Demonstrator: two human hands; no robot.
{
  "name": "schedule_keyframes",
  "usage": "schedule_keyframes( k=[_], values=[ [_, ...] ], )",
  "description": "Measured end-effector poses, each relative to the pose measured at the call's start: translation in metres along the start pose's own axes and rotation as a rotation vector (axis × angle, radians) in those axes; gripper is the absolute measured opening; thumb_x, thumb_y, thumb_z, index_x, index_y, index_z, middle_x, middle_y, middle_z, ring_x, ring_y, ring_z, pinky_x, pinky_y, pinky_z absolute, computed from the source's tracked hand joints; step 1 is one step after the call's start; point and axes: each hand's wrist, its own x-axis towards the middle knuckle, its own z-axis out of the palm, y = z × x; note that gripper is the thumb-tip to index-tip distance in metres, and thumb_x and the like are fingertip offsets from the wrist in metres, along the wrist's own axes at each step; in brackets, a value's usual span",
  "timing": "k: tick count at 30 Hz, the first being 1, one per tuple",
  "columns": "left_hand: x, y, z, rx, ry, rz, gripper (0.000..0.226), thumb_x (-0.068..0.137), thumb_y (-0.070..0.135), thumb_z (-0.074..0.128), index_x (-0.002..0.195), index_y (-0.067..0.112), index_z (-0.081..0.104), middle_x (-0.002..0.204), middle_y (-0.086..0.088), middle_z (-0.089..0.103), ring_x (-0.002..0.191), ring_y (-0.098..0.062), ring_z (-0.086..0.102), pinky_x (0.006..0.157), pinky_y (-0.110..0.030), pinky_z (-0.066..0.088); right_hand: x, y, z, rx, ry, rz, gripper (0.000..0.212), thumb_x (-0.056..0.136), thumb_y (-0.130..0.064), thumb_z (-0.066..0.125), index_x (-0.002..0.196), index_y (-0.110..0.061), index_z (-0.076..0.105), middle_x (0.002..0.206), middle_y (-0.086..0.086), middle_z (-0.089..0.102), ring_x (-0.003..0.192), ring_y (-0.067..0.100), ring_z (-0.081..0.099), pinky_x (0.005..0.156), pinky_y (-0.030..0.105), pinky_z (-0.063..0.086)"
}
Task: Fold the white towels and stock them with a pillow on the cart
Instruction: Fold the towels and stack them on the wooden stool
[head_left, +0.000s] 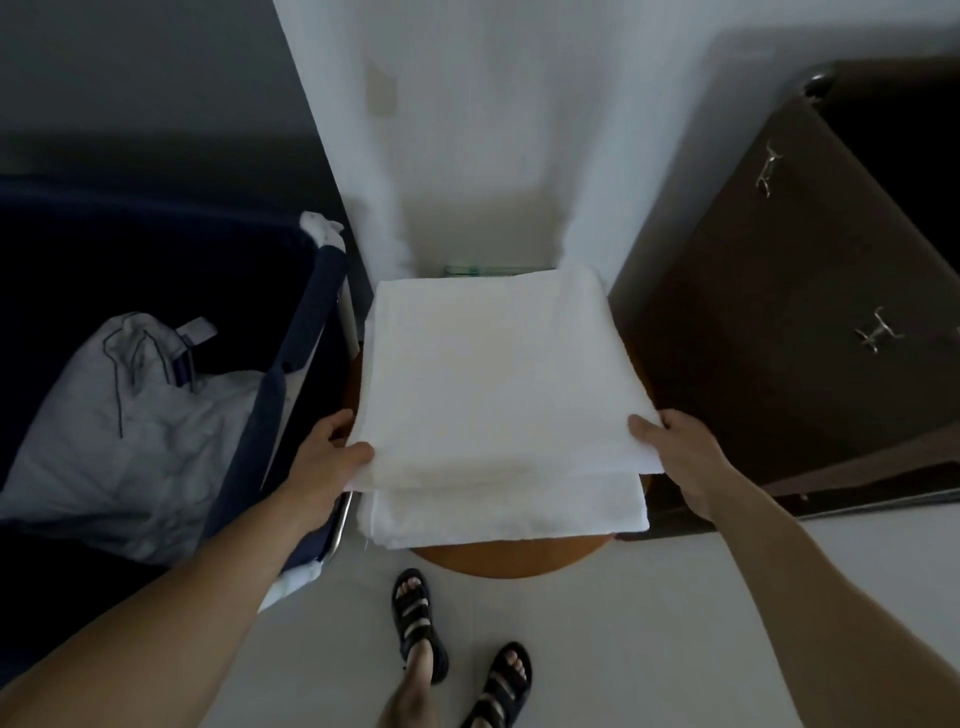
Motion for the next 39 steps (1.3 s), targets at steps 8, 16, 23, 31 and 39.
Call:
schedule_keyframes(
  k=[8, 16, 23, 31, 39],
  values=[
    [-0.033, -0.043, 0.027, 0.205, 0.120, -0.054, 0.066, 0.079, 0.003, 0.066, 0.140, 0.015, 0.043, 0.126, -0.010, 0.058, 0.105, -0.027, 0.057, 0.090, -0.042, 0.051, -0.002, 0.057, 0.022, -0.280, 0.090, 0.137, 0.037, 0.088, -0.039, 0.065, 0.113, -0.014, 0.053, 0.103, 0.006, 0.060, 0.092, 0.028, 0.061, 0.081, 0.048, 0.058],
    [-0.024, -0.023, 0.028, 0.351, 0.147, -0.091, 0.063, 0.079, 0.042, 0.067, 0.131, 0.008, 0.051, 0.122, -0.012, 0.060, 0.103, -0.031, 0.060, 0.089, -0.044, 0.053, 0.006, 0.041, 0.016, -0.439, 0.074, 0.159, 0.059, 0.085, -0.054, 0.060, 0.126, -0.011, 0.051, 0.106, 0.004, 0.060, 0.097, 0.028, 0.061, 0.088, 0.045, 0.055],
    [-0.008, -0.006, 0.031, 0.273, 0.061, -0.120, 0.041, 0.090, 0.030, 0.069, 0.123, 0.007, 0.058, 0.117, -0.011, 0.064, 0.099, -0.027, 0.059, 0.082, -0.037, 0.048, 0.005, 0.033, 0.027, -0.624, 0.196, -0.096, 0.040, 0.091, -0.055, 0.056, 0.116, -0.025, 0.051, 0.116, -0.001, 0.054, 0.101, 0.023, 0.057, 0.089, 0.045, 0.053],
    [0.009, 0.010, 0.026, 0.190, -0.002, -0.049, 0.037, 0.089, 0.026, 0.069, 0.120, 0.012, 0.055, 0.111, -0.007, 0.064, 0.096, -0.024, 0.061, 0.081, -0.039, 0.050, 0.022, 0.013, 0.020, -0.584, 0.013, -0.033, 0.057, 0.089, -0.056, 0.061, 0.128, -0.017, 0.047, 0.105, -0.006, 0.057, 0.092, 0.017, 0.058, 0.079, 0.035, 0.050],
    [0.069, 0.061, 0.037, -0.068, -0.096, -0.174, 0.025, 0.088, 0.020, 0.072, 0.107, 0.005, 0.066, 0.106, -0.016, 0.070, 0.092, -0.031, 0.066, 0.074, -0.036, 0.054, 0.078, -0.039, 0.033, -0.232, 0.037, -0.049, 0.067, 0.085, -0.046, 0.071, 0.138, -0.014, 0.047, 0.129, 0.004, 0.057, 0.111, 0.026, 0.059, 0.097, 0.045, 0.050]
  ],
)
